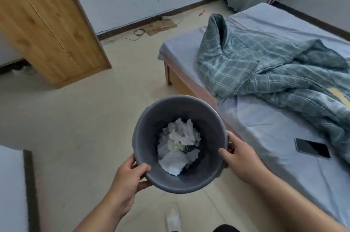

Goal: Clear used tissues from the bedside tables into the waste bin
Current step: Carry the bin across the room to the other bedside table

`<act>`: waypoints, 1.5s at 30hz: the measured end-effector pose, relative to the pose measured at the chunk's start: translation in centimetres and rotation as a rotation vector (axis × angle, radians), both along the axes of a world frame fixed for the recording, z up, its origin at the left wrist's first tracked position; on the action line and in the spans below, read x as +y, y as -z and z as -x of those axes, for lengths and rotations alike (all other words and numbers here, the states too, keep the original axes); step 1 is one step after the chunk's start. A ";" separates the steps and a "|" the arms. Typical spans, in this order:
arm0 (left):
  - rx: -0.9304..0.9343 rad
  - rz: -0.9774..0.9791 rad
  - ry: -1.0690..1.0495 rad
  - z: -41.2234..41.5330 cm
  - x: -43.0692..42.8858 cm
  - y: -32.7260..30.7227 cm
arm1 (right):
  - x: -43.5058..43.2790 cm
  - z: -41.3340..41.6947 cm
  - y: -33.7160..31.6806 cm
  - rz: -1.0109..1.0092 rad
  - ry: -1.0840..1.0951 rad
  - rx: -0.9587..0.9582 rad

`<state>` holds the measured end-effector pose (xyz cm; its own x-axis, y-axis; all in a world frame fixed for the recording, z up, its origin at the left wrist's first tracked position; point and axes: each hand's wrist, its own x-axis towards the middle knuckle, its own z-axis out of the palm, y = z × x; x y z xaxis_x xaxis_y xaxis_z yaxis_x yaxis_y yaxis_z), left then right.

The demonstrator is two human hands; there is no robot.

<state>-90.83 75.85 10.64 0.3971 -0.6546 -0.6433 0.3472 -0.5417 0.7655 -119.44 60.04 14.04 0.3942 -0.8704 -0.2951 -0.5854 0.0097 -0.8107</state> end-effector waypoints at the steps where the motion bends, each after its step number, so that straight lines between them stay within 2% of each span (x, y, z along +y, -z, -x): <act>1: -0.004 -0.004 -0.013 -1.3 -0.5 -0.2 | -1.0 -1.4 -0.3 0.001 -0.016 0.003; 6: 0.030 0.007 -0.033 -5.5 -4.4 -0.9 | -7.0 -6.1 -0.7 -0.004 -0.083 -0.005; 13: 0.004 -0.021 -0.095 -11.3 -14.2 -0.4 | -18.7 -13.0 1.9 -0.039 -0.173 0.005; 20: -0.056 -0.014 -0.178 -20.9 -23.9 -1.5 | -32.2 -25.0 0.5 -0.046 -0.319 -0.047; 27: -0.037 0.022 -0.302 -32.1 -31.5 -0.7 | -42.3 -38.7 0.3 -0.058 -0.410 -0.035; 32: -0.035 0.021 -0.279 -42.8 -38.4 1.3 | -48.3 -48.5 2.5 -0.082 -0.399 -0.043; 36: -0.021 0.016 -0.213 -50.9 -45.1 0.9 | -53.8 -55.1 1.8 -0.073 -0.349 -0.041; 45: -0.025 0.027 -0.028 -63.3 -65.0 -0.3 | -68.6 -62.7 1.7 -0.063 -0.113 -0.073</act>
<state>-27.49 10.87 10.99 0.4311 -0.6601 -0.6151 0.3424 -0.5111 0.7884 -56.73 -8.53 12.38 0.5113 -0.7997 -0.3148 -0.5252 -0.0009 -0.8510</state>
